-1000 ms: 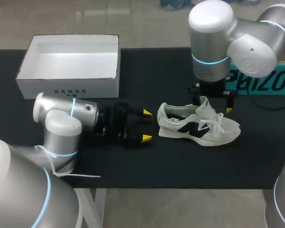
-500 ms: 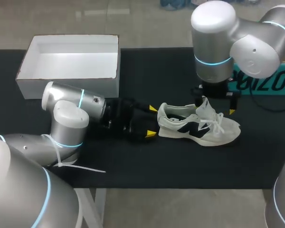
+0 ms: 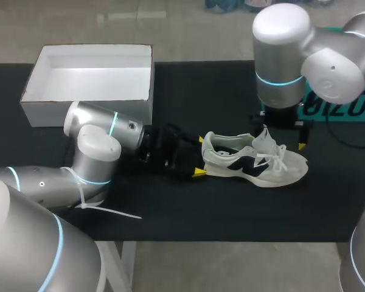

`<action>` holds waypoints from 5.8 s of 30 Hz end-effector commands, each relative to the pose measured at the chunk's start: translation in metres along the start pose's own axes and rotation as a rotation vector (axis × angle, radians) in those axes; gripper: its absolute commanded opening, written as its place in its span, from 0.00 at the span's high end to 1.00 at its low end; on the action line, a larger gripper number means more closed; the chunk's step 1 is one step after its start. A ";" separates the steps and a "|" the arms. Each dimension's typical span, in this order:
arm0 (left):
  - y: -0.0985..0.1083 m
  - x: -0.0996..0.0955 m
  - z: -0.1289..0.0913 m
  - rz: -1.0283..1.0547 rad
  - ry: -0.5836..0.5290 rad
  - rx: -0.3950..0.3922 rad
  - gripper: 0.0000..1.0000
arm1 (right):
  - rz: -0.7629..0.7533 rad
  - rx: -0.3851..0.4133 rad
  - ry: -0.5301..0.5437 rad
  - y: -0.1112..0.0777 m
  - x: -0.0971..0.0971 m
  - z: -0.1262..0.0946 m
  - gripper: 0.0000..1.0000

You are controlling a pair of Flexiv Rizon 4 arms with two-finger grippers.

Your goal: Take the shoe out of the shoebox, open the shoe tongue, remove and reinsert the insole, then place the shoe into the shoebox

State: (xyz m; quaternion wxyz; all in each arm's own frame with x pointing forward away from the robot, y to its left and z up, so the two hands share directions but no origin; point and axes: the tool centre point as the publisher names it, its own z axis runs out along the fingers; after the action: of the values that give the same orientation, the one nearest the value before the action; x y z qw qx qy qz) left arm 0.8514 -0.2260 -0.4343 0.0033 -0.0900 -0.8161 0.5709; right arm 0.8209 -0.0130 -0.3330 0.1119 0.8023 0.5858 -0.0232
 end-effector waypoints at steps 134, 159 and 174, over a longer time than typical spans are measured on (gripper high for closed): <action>-0.002 0.003 0.010 -0.012 0.012 0.013 1.00 | -1.778 -0.633 0.359 -0.086 0.044 -0.116 1.00; -0.002 0.003 0.010 -0.012 0.012 0.013 1.00 | -1.898 -0.178 0.374 -0.017 0.089 -0.062 1.00; -0.002 0.003 0.010 -0.012 0.012 0.013 1.00 | -1.846 -0.123 0.283 -0.010 0.072 -0.016 1.00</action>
State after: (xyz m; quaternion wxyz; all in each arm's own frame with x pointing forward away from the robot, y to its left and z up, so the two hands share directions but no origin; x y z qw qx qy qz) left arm 0.8473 -0.2331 -0.4334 0.0112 -0.0878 -0.8124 0.5763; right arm 0.8317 0.0637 -0.3238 0.0164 0.0061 0.9997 0.0189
